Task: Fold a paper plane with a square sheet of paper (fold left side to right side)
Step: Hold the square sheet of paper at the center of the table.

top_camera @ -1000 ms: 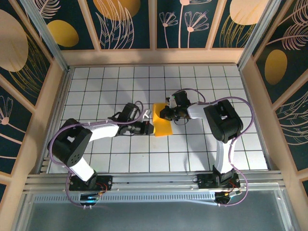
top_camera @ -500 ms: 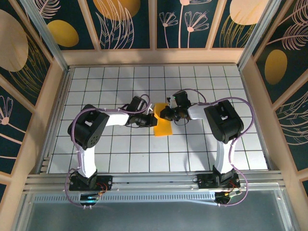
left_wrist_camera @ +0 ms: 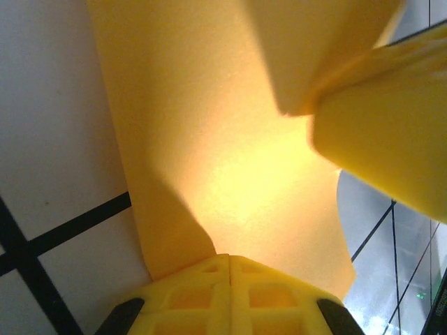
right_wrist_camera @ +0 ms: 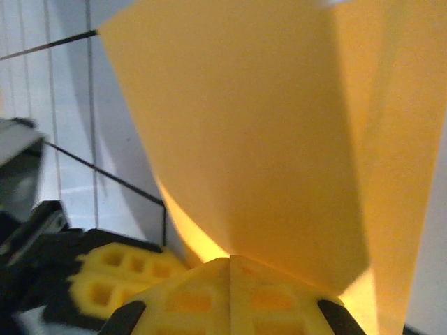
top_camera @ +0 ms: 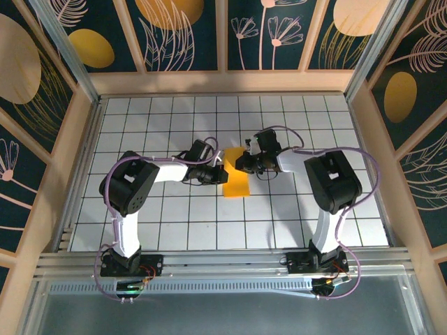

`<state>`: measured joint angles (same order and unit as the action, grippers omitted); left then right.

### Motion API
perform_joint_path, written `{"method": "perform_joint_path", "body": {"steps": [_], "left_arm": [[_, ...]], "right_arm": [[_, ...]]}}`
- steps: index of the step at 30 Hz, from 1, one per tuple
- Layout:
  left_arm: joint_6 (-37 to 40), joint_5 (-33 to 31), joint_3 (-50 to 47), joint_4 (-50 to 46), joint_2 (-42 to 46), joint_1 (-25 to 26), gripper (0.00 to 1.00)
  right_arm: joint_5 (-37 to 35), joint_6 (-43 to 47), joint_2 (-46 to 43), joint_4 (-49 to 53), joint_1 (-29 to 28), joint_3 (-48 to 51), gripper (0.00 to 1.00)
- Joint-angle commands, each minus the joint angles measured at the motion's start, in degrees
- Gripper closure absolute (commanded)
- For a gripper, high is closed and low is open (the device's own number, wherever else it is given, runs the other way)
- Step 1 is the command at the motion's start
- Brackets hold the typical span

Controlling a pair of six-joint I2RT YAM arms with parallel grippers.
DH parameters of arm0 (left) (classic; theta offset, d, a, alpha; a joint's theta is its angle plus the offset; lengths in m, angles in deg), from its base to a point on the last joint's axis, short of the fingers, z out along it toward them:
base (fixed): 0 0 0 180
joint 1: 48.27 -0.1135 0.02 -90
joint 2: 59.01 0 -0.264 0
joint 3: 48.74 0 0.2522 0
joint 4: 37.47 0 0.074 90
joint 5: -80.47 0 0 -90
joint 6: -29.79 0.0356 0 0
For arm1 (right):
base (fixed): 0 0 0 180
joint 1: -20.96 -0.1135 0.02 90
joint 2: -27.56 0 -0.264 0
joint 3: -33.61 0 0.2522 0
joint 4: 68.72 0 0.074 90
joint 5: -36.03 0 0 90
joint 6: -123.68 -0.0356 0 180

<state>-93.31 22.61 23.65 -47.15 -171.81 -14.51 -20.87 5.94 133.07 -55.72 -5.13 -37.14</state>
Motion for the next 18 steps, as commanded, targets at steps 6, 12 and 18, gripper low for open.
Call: {"method": "perform_joint_path", "body": {"steps": [6,12,18], "left_arm": [[0.7,-3.6,0.0,-3.1,-1.6,0.2,1.00],[-0.3,-2.6,0.9,-2.2,-0.8,0.2,1.00],[-2.0,-0.6,5.1,-1.2,-0.8,0.0,1.00]], "right_arm": [[3.4,-2.3,-3.2,-1.1,-2.6,6.6,1.00],[0.9,-1.8,-1.2,0.0,-2.9,7.9,1.00],[-2.4,0.5,0.6,2.8,-2.7,8.2,1.00]]}}
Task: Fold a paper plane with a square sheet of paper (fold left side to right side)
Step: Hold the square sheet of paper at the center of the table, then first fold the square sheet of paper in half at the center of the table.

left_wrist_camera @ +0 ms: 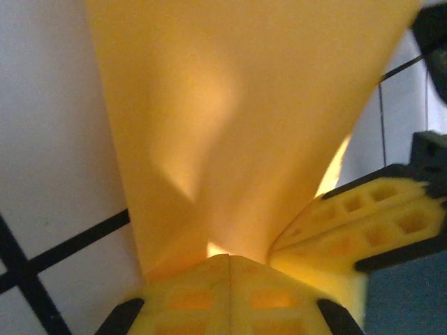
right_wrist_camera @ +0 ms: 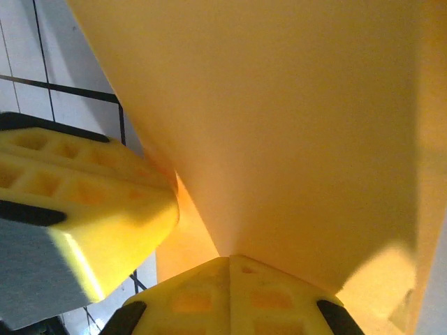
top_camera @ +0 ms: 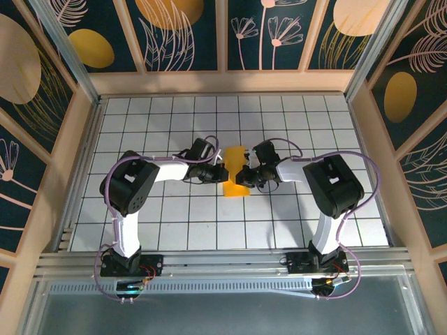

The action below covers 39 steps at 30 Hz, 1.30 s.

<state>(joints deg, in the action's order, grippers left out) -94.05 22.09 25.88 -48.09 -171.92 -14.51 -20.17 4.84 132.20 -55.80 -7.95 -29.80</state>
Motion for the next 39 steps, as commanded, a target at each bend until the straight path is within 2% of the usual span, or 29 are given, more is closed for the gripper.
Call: {"method": "perform_joint_path", "body": {"steps": [1,8,17,28,39], "left_arm": [[-1.5,0.2,3.6,-0.2,-1.0,-0.1,1.00],[-1.4,1.1,7.4,1.1,-5.4,-1.4,1.00],[-1.7,0.7,6.3,4.5,-7.5,-2.4,1.00],[-2.4,-3.6,4.6,6.4,-8.8,-4.4,1.00],[0.0,-7.3,10.0,2.6,-11.3,-7.4,1.00]], "right_arm": [[-3.9,2.0,1.8,3.5,0.2,0.9,1.00],[-5.9,3.6,3.0,4.2,1.6,1.6,1.00],[-6.6,4.5,4.0,4.8,1.9,1.7,1.00],[-9.4,6.5,4.7,8.6,2.3,0.8,1.00],[-9.6,6.8,5.0,8.4,2.7,1.5,1.00]]}}
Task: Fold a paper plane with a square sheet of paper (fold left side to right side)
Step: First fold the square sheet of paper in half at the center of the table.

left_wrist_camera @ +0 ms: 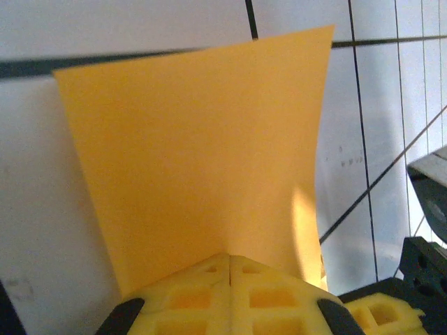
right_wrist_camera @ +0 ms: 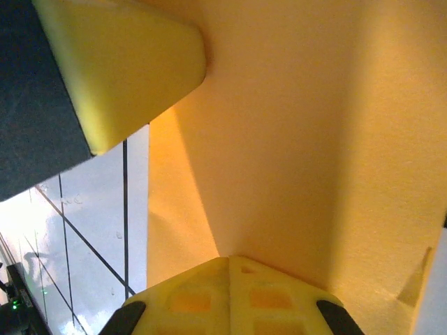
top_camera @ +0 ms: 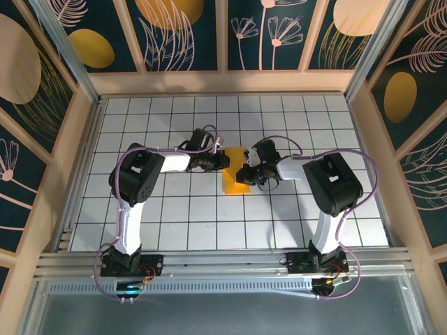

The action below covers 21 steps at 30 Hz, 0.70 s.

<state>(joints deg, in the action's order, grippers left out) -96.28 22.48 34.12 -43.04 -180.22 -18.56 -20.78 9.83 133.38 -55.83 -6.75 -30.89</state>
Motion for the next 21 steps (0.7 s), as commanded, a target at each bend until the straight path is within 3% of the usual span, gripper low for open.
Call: {"method": "perform_joint_path", "body": {"steps": [1,21], "left_arm": [[2.3,-8.0,2.3,-2.6,-3.3,-3.7,1.00],[3.6,-10.3,13.5,-6.8,-10.4,-6.7,1.00]], "right_arm": [[-8.9,1.8,3.8,8.4,1.4,2.7,1.00],[-7.8,0.5,3.1,8.0,1.4,2.7,1.00]]}}
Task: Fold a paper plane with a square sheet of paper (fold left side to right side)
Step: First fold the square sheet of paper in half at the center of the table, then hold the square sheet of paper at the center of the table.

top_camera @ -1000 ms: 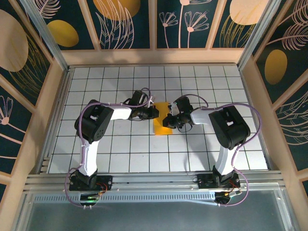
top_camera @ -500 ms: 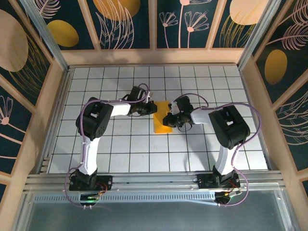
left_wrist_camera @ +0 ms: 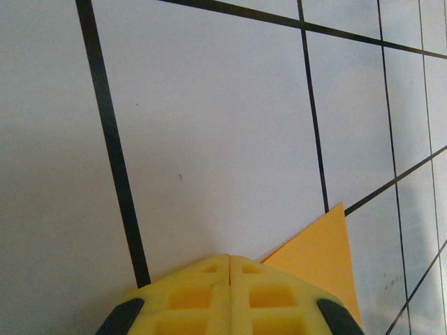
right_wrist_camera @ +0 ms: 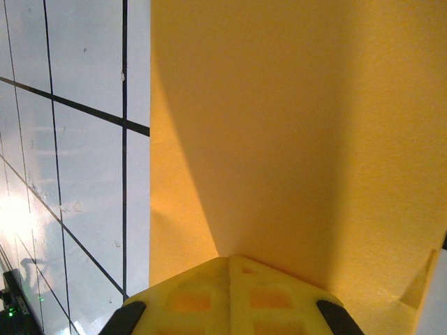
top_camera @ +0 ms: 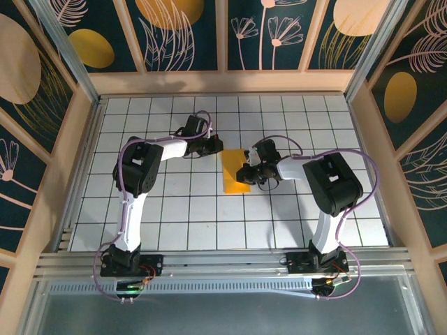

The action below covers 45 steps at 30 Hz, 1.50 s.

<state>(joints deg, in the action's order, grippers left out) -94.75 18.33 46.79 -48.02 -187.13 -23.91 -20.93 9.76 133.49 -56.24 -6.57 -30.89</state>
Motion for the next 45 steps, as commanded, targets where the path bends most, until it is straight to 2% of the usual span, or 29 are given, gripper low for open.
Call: {"method": "perform_joint_path", "body": {"steps": [1,7,14,21,28,32,38,42,45], "left_arm": [[2.1,-6.1,0.7,-1.8,-3.3,-1.3,1.00],[2.6,-6.6,-1.5,-1.0,0.1,-1.4,1.00],[3.1,-7.1,-8.1,0.1,10.4,-1.3,1.00],[-0.1,-1.4,-18.9,2.9,19.9,1.0,1.00],[-4.4,1.6,-20.6,7.7,16.8,7.3,1.00],[-4.9,1.4,-18.8,7.9,13.7,7.6,1.00],[-1.5,-2.4,-15.5,1.5,10.6,7.7,1.00],[-1.4,-2.4,-15.9,1.1,9.4,7.8,1.00],[-1.1,-3.3,-16.3,0.2,8.9,7.8,1.00]], "right_arm": [[-7.4,0.4,3.0,8.3,1.3,2.7,1.00],[-6.1,-1.5,2.2,6.4,1.2,2.9,1.00],[-5.3,-4.3,0.8,3.4,0.7,4.1,1.00],[-5.4,-5.3,0.5,1.8,0.7,4.1,1.00],[-5.2,-5.6,0.9,1.2,0.6,3.8,1.00],[-5.4,-5.2,1.1,1.6,0.6,3.5,1.00],[-4.8,-5.5,1.0,1.1,0.6,3.5,1.00],[-3.1,-5.8,0.3,0.3,0.6,3.0,1.00],[-0.1,-6.0,-0.6,-0.3,0.6,1.7,0.94]]}}
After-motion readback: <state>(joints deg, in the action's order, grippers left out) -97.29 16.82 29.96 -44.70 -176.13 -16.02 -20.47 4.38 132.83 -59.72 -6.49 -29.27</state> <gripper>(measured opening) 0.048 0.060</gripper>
